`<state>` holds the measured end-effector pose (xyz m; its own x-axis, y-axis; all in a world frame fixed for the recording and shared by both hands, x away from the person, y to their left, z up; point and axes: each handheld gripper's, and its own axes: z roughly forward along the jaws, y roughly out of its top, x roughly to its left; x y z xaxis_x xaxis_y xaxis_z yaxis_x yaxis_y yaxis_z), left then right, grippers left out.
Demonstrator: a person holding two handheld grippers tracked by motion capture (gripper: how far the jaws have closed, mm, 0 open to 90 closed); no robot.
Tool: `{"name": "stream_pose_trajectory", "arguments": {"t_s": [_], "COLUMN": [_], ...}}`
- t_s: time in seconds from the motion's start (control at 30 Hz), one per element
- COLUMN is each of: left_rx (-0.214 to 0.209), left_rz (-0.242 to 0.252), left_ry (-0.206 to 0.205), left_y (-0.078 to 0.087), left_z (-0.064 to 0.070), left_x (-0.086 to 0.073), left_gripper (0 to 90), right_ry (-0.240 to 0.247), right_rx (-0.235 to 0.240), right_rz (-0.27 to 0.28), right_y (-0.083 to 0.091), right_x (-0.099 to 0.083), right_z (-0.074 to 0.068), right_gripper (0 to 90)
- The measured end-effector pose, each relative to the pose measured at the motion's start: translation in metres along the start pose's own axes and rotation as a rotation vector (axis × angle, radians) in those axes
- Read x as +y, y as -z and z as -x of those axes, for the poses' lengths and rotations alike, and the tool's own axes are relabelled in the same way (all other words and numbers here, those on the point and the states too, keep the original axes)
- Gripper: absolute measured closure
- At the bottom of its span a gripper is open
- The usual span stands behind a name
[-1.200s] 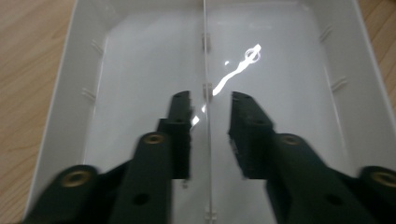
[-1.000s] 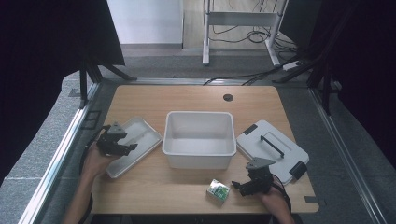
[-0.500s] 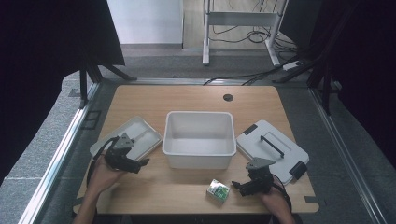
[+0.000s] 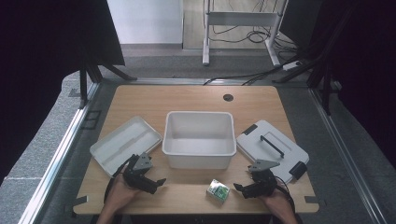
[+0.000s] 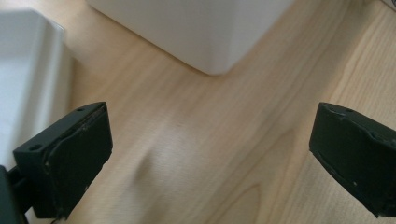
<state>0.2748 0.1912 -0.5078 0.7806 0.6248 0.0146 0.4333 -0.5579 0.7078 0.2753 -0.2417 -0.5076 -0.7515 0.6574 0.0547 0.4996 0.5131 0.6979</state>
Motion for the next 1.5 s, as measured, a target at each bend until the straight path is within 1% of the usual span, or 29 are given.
{"name": "stream_pose_trajectory", "arguments": {"t_s": [0.03,0.07,0.1,0.2,0.3,0.37,0.4,0.43,0.47,0.5,0.67,0.77,0.83,0.9,0.97,1.03,1.07,1.1,1.13,1.2,1.23,1.3,1.37,1.5], "left_rx": [-0.005,-0.009,-0.008,-0.016,-0.013,-0.006,-0.009,-0.014,-0.021,-0.030,-0.029,-0.025,-0.024,-0.022,-0.022,-0.021,-0.021,-0.020,-0.021,-0.021,-0.021,-0.021,-0.021,-0.020], "left_rz": [-0.001,-0.005,-0.008,-0.027,-0.024,-0.040,-0.049,-0.052,-0.055,-0.060,-0.060,-0.060,-0.060,-0.060,-0.060,-0.060,-0.059,-0.059,-0.059,-0.059,-0.059,-0.058,-0.059,-0.060], "left_ry": [0.004,0.006,0.006,0.012,0.010,0.007,0.005,0.011,0.022,0.036,0.039,0.044,0.045,0.047,0.047,0.049,0.050,0.050,0.051,0.050,0.050,0.050,0.050,0.049], "left_y": [-0.002,-0.005,-0.006,-0.010,-0.010,-0.012,-0.012,-0.013,-0.013,-0.014,-0.014,-0.014,-0.014,-0.014,-0.014,-0.014,-0.014,-0.014,-0.014,-0.014,-0.014,-0.014,-0.014,-0.014], "left_z": [0.001,0.002,0.003,0.004,0.004,0.004,0.005,0.004,0.003,0.002,0.001,0.001,0.001,0.001,0.001,0.001,0.001,0.001,0.001,0.001,0.001,0.001,0.001,0.001], "left_x": [-0.002,-0.004,-0.005,-0.007,-0.007,-0.006,-0.006,-0.006,-0.006,-0.006,-0.006,-0.006,-0.006,-0.006,-0.006,-0.006,-0.006,-0.006,-0.006,-0.006,-0.006,-0.006,-0.006,-0.006], "left_gripper": [0.0,0.0,0.0,0.0,0.0,0.0,0.0,0.0,0.0,0.0,0.0,0.0,0.0,0.0,0.0,0.0,0.0,0.0,0.0,0.0,0.0,0.0,0.0,0.0], "right_ry": [0.000,-0.010,-0.010,-0.018,-0.002,0.012,0.017,0.026,0.026,0.033,0.074,0.107,0.117,0.131,0.149,0.157,0.158,0.158,0.162,0.179,0.200,0.227,0.248,0.260], "right_rx": [0.005,0.023,0.023,0.055,0.079,0.087,0.094,0.111,0.111,0.119,0.162,0.186,0.192,0.191,0.167,0.156,0.159,0.179,0.191,0.182,0.178,0.175,0.186,0.225], "right_rz": [0.002,0.011,0.011,0.025,0.020,0.010,0.006,-0.002,-0.002,-0.005,-0.024,-0.052,-0.065,-0.078,-0.105,-0.126,-0.141,-0.155,-0.166,-0.183,-0.201,-0.218,-0.223,-0.225], "right_y": [0.002,0.008,0.008,0.015,0.022,0.025,0.026,0.027,0.027,0.027,0.023,0.014,0.006,-0.001,-0.009,-0.015,-0.018,-0.020,-0.021,-0.019,-0.018,-0.016,-0.013,-0.003], "right_x": [0.000,0.001,0.001,0.002,0.005,0.007,0.008,0.011,0.011,0.013,0.026,0.035,0.039,0.042,0.044,0.045,0.046,0.046,0.047,0.049,0.051,0.054,0.058,0.068], "right_z": [-0.002,-0.006,-0.006,-0.012,-0.021,-0.026,-0.030,-0.036,-0.036,-0.039,-0.056,-0.066,-0.070,-0.073,-0.076,-0.076,-0.075,-0.075,-0.075,-0.075,-0.076,-0.077,-0.076,-0.074], "right_gripper": [6.6,6.7,6.7,6.7,6.7,6.7,6.7,6.6,6.6,6.6,6.7,8.2,12.3,14.4,22.1,30.8,35.7,41.6,43.1,44.4,44.5,44.5,44.6,44.6]}}
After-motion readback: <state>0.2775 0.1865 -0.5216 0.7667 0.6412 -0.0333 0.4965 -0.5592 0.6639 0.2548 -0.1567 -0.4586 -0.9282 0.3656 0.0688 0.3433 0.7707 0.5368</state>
